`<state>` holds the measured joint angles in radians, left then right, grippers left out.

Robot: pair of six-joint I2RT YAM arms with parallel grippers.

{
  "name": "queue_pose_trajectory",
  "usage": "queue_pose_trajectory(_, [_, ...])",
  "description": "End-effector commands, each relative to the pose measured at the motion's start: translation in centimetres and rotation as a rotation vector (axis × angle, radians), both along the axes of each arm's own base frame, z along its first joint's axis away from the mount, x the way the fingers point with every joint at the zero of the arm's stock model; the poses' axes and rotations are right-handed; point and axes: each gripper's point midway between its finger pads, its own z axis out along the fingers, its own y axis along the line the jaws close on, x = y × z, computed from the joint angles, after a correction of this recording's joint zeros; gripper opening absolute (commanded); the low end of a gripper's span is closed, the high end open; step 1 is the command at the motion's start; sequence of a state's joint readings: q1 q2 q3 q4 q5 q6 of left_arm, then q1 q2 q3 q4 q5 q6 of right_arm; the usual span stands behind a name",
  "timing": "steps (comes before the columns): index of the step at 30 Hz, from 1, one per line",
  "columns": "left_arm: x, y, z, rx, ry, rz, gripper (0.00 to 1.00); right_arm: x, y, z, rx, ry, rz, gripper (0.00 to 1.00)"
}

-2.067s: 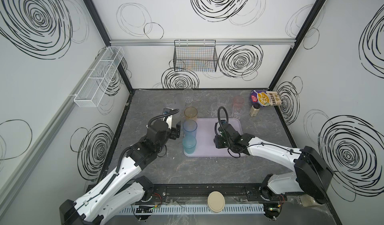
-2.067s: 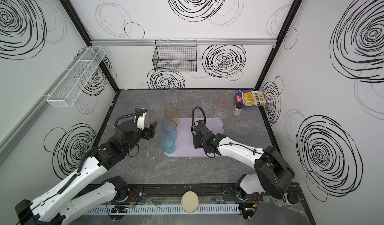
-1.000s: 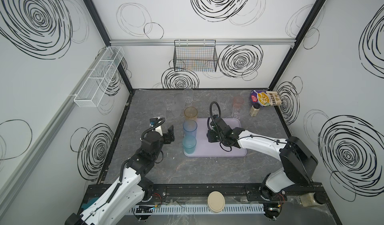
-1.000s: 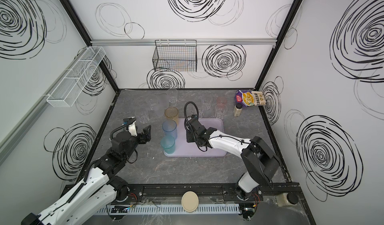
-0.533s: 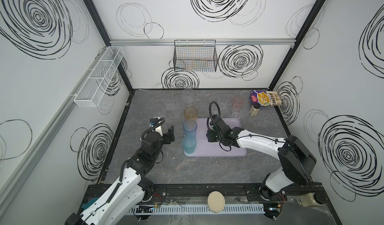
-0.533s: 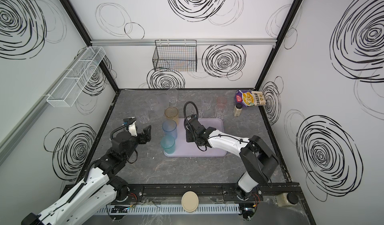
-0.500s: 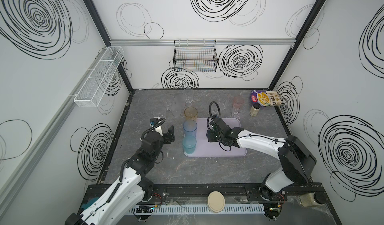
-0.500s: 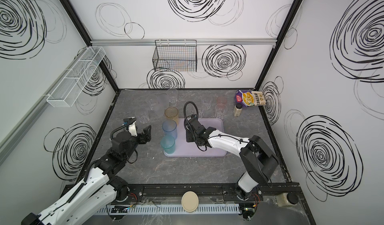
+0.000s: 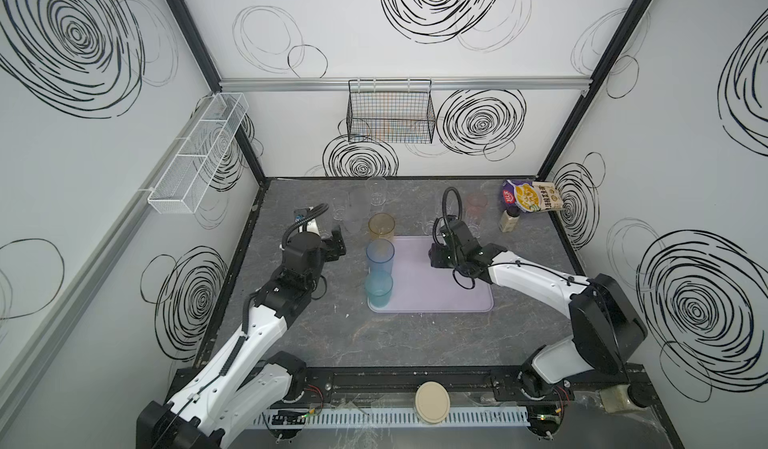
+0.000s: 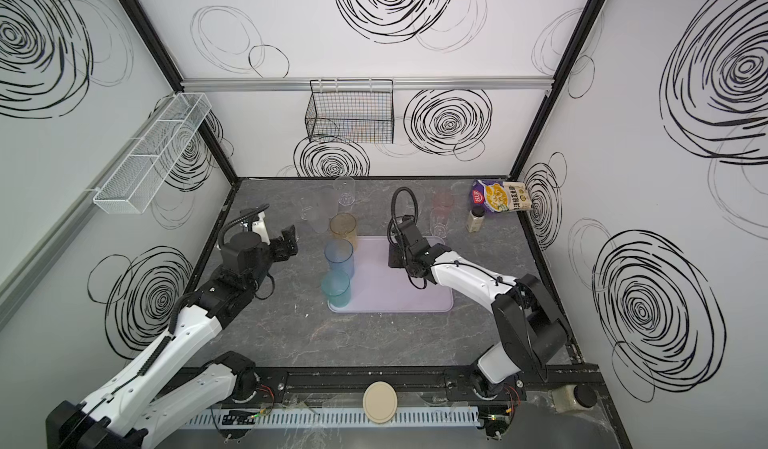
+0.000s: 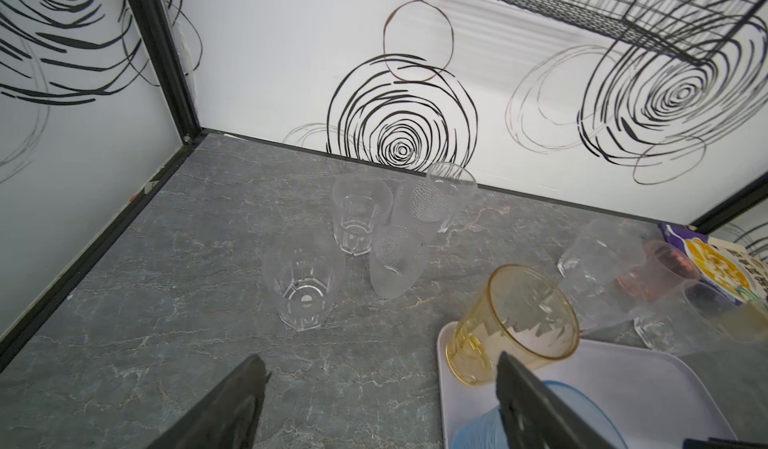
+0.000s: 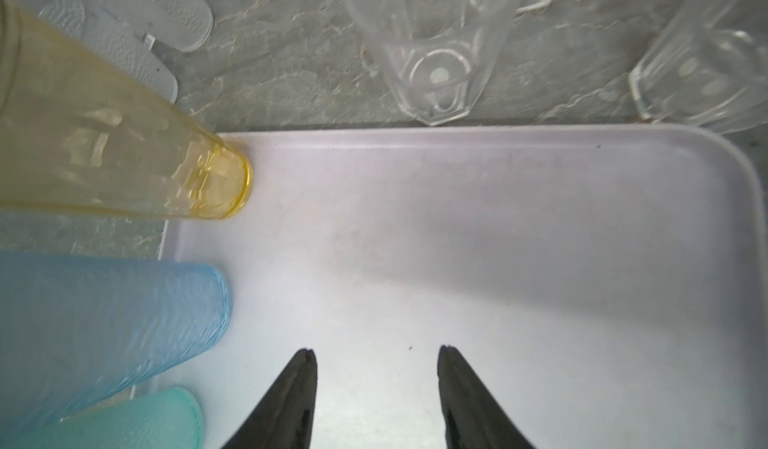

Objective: Place the glasses into the tray
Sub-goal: 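Move the left gripper toward the far glasses while the right gripper hovers over the tray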

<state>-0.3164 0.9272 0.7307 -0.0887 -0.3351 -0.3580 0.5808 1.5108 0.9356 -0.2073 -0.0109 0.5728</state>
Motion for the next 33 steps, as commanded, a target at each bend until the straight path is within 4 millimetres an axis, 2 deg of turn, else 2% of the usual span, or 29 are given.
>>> queue_pose_trajectory(1, [1.7,1.0,1.4,-0.048,-0.016,0.022,0.89,1.4,-0.7,2.5,0.010,-0.055,0.000,0.53])
queue_pose_trajectory(6, [4.9,2.2,0.0,-0.214,0.053,-0.009,0.82,2.6,-1.4,3.9,-0.002,-0.086,-0.018,0.53])
queue_pose_trajectory(10, [6.8,5.7,-1.5,-0.264,0.080,0.069,0.79,2.4,-1.8,4.1,0.028,-0.106,-0.020,0.53])
queue_pose_trajectory(13, [8.4,7.3,-2.8,-0.220,0.114,0.118,0.76,1.9,-1.6,3.2,0.048,-0.090,-0.011,0.53])
queue_pose_trajectory(20, [12.4,8.7,-6.7,-0.045,0.283,0.124,0.73,1.3,-1.5,2.1,0.059,-0.064,-0.003,0.53])
queue_pose_trajectory(26, [13.5,7.9,-8.9,-0.032,0.332,0.087,0.66,1.1,-1.9,1.6,0.052,-0.057,-0.005,0.53])
queue_pose_trajectory(29, [13.0,8.4,-10.8,0.010,0.383,0.104,0.65,1.1,-1.8,1.7,0.056,-0.059,0.000,0.53])
queue_pose_trajectory(33, [12.6,8.9,-11.6,0.041,0.401,0.124,0.65,1.2,-1.8,1.8,0.059,-0.063,-0.001,0.53])
